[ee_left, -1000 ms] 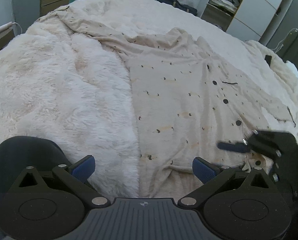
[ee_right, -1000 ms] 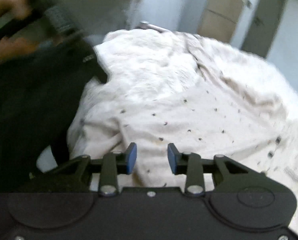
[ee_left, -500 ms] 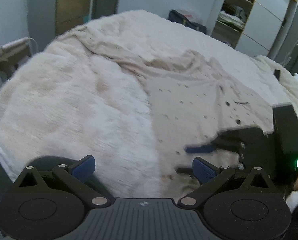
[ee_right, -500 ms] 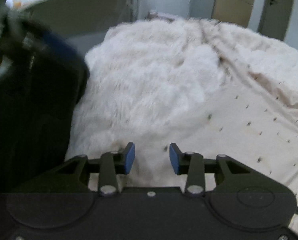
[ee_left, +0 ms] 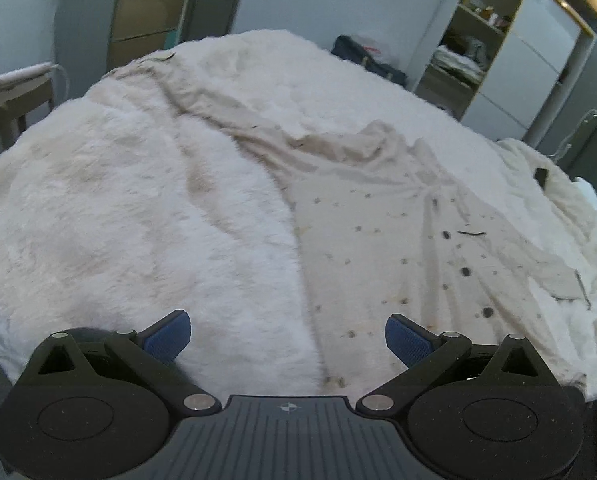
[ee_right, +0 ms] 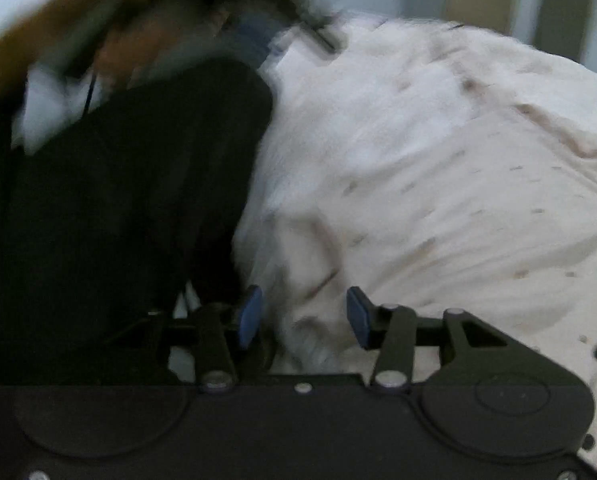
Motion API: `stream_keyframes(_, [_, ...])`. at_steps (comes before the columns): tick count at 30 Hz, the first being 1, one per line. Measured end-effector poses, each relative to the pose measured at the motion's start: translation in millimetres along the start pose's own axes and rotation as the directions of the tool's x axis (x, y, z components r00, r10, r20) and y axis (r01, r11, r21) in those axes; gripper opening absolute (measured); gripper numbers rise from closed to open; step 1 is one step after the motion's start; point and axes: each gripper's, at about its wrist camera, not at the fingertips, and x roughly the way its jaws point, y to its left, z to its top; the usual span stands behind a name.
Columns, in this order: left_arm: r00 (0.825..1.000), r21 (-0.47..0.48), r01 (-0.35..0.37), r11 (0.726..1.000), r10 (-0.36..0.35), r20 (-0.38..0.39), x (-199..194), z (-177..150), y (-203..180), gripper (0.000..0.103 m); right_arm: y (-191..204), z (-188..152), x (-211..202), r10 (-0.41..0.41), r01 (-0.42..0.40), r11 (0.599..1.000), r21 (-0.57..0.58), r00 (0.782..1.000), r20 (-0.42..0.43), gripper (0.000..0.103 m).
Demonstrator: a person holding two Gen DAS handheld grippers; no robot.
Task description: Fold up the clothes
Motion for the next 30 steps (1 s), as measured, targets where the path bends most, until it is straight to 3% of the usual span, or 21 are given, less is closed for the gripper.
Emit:
stream_keyframes(3, [0.999, 0.021, 0.0, 1.0, 0.001, -0.034, 5, -2, -9, 0.103, -39, 5, -21, -0.15, 0.142, 0.984, 0.107, 0.986, 0.067, 0.054])
stream_keyframes(4, [0.999, 0.035, -0.009, 0.999, 0.011, -0.037, 5, -2, -13, 0.103, -56, 2, -27, -0.247, 0.237, 0.962, 0.134, 0.967, 0.063, 0.054])
stream_keyframes(6, [1.0, 0.053, -0.005, 0.999, 0.007, -0.028, 1, -1, -19, 0.103, -82, -11, -35, -0.421, 0.412, 0.893, 0.179, 0.907, 0.011, 0.054])
stream_keyframes(7, [1.0, 0.057, -0.002, 0.998, 0.003, -0.026, -1, -1, -21, 0.103, -94, -20, -39, -0.489, 0.483, 0.851, 0.205, 0.872, -0.023, 0.054])
stream_keyframes(8, [1.0, 0.059, 0.006, 0.998, -0.004, -0.026, -2, -1, -24, 0.103, -103, -29, -42, -0.517, 0.513, 0.822, 0.247, 0.854, -0.054, 0.054])
stream_keyframes(11, [0.999, 0.067, 0.008, 0.998, -0.005, -0.035, -1, -1, -33, 0.103, -117, -52, -53, -0.499, 0.492, 0.778, 0.39, 0.862, -0.092, 0.053])
stream_keyframes(14, [0.999, 0.097, 0.007, 0.995, -0.002, -0.051, 0, -4, -44, 0.103, -106, -70, -84, -0.504, 0.457, 0.74, 0.494, 0.862, -0.042, 0.053])
stream_keyframes(16, [0.998, 0.119, 0.018, 0.993, -0.01, -0.062, 1, -5, -53, 0.103, -85, -73, -100, -0.496, 0.441, 0.769, 0.462, 0.868, -0.001, 0.053])
stream_keyframes(20, [0.996, 0.227, 0.059, 0.972, -0.043, -0.077, 9, -14, -84, 0.103, -43, -73, -108, -0.494, 0.47, 0.825, 0.312, 0.87, -0.005, 0.054])
stream_keyframes(22, [0.996, 0.348, 0.079, 0.934, -0.061, -0.064, 14, -24, -109, 0.103, -30, -71, -100, -0.489, 0.482, 0.839, 0.254, 0.872, -0.039, 0.054])
stream_keyframes(24, [0.997, 0.498, 0.074, 0.864, -0.063, -0.04, 20, -40, -139, 0.103, -29, -69, -91, -0.489, 0.49, 0.842, 0.227, 0.87, -0.063, 0.052])
stream_keyframes(25, [0.998, 0.566, 0.063, 0.822, -0.058, -0.027, 24, -49, -153, 0.103, -26, -70, -85, -0.49, 0.497, 0.842, 0.209, 0.867, -0.088, 0.051])
stream_keyframes(27, [1.0, 0.714, 0.016, 0.7, -0.03, 0.008, 37, -70, -184, 0.103, -20, -72, -79, -0.506, 0.517, 0.837, 0.178, 0.856, -0.109, 0.049])
stream_keyframes(28, [0.999, 0.749, 0.001, 0.663, -0.025, 0.021, 41, -76, -192, 0.103, -19, -73, -79, -0.509, 0.521, 0.837, 0.166, 0.853, -0.111, 0.048])
stream_keyframes(30, [0.999, 0.776, -0.01, 0.631, -0.026, 0.034, 50, -83, -201, 0.103, -16, -75, -80, -0.52, 0.532, 0.835, 0.139, 0.846, -0.116, 0.048])
